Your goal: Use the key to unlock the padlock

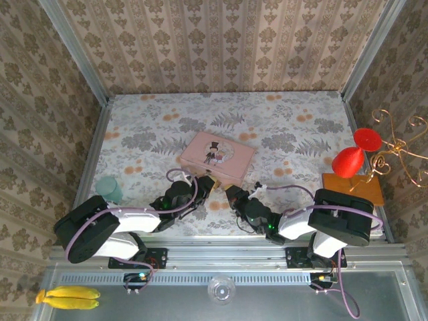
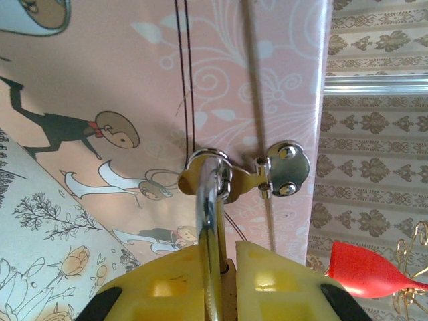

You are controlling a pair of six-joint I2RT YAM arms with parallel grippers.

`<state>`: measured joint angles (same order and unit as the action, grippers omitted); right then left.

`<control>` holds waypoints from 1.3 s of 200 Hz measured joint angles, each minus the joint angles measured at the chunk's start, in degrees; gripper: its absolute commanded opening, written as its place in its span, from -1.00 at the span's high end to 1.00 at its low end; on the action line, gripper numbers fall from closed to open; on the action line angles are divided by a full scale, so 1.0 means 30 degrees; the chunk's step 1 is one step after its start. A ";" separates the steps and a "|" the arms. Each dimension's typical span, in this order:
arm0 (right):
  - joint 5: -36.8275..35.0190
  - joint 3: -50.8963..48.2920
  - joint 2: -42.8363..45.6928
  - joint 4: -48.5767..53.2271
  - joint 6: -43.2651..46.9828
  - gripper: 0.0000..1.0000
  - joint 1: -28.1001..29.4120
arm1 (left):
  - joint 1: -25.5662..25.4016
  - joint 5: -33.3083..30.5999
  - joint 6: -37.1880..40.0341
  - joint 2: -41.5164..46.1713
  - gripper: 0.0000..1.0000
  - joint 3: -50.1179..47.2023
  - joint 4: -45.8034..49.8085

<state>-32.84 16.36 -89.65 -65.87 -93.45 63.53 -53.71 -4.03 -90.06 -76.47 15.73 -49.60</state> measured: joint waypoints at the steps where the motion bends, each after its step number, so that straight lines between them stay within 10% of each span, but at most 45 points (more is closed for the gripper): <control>1: 0.0007 0.0000 0.0000 0.0000 -0.0007 1.00 -0.0015 | 0.0000 -0.0007 0.0000 0.0000 1.00 0.0000 0.0000; 260: 0.0219 0.0576 -0.1217 -0.0546 -0.0576 0.82 0.0146 | -0.0488 -0.0313 -0.0109 0.0007 1.00 0.0036 0.0131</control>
<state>-32.18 18.09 -93.30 -67.51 -95.18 63.96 -55.18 -4.97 -90.39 -76.44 15.84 -49.21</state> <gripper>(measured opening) 0.067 0.139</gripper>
